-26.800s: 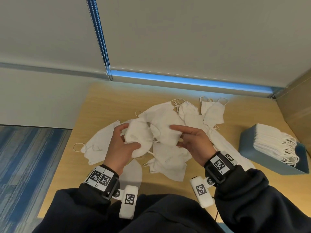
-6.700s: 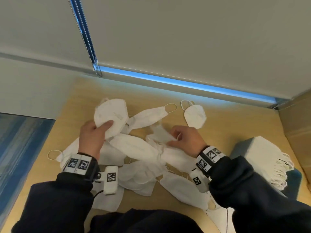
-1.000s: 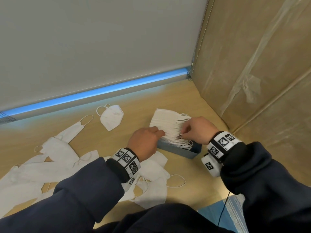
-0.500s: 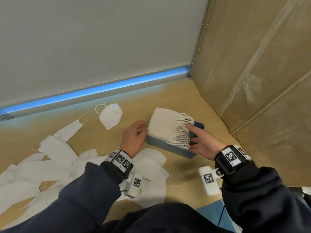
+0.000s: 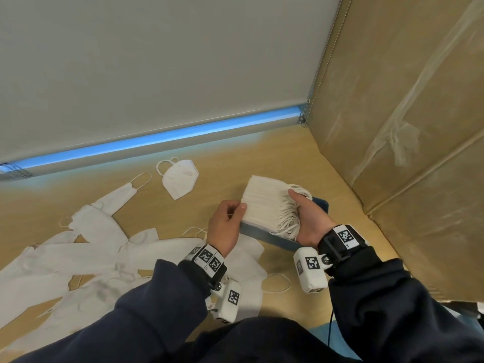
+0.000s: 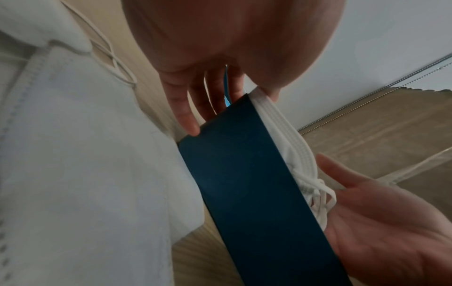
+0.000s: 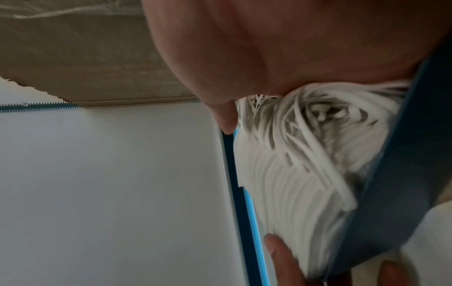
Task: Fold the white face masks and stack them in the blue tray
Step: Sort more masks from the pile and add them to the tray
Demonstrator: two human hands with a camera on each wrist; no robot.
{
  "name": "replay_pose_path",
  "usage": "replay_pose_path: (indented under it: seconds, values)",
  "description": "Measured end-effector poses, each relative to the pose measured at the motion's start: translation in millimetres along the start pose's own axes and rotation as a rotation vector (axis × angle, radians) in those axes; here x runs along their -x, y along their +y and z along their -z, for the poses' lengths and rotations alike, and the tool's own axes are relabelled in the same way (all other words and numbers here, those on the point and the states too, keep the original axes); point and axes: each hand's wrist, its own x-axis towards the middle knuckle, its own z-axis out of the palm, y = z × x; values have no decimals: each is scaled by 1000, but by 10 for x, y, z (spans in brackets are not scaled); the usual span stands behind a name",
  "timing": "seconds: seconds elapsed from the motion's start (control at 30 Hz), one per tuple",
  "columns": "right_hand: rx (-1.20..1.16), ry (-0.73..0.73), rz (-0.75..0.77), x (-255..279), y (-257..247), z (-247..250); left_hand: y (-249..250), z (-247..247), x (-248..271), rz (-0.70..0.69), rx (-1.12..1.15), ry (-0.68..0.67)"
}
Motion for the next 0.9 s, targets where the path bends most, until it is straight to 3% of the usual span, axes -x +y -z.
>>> replay_pose_path:
  seconds: [0.13,0.2,0.3,0.37,0.43,0.53,0.63,0.77,0.9]
  values:
    - [-90,20,50,-7,14,7,-26,78,-137,60,66,-64]
    - [-92,18,61,12,21,20,58,229,-311,51,29,-33]
    - [-116,46,45,1,22,93,174,690,-734,-10,-298,138]
    - [-98,83,85,4,18,136,117,1043,-1031,56,-440,313]
    - [-47,141,147,34,32,146,-31,1274,-1215,196,-479,405]
    - [18,206,239,115,81,138,-280,1309,-1284,401,-672,310]
    - [56,248,351,287,106,19,-480,1252,-1282,435,-756,266]
    - [351,344,609,396,119,-101,-532,1265,-1326,448,-777,237]
    - [1072,336,821,258,42,-190,-419,1250,-1368,425,-805,247]
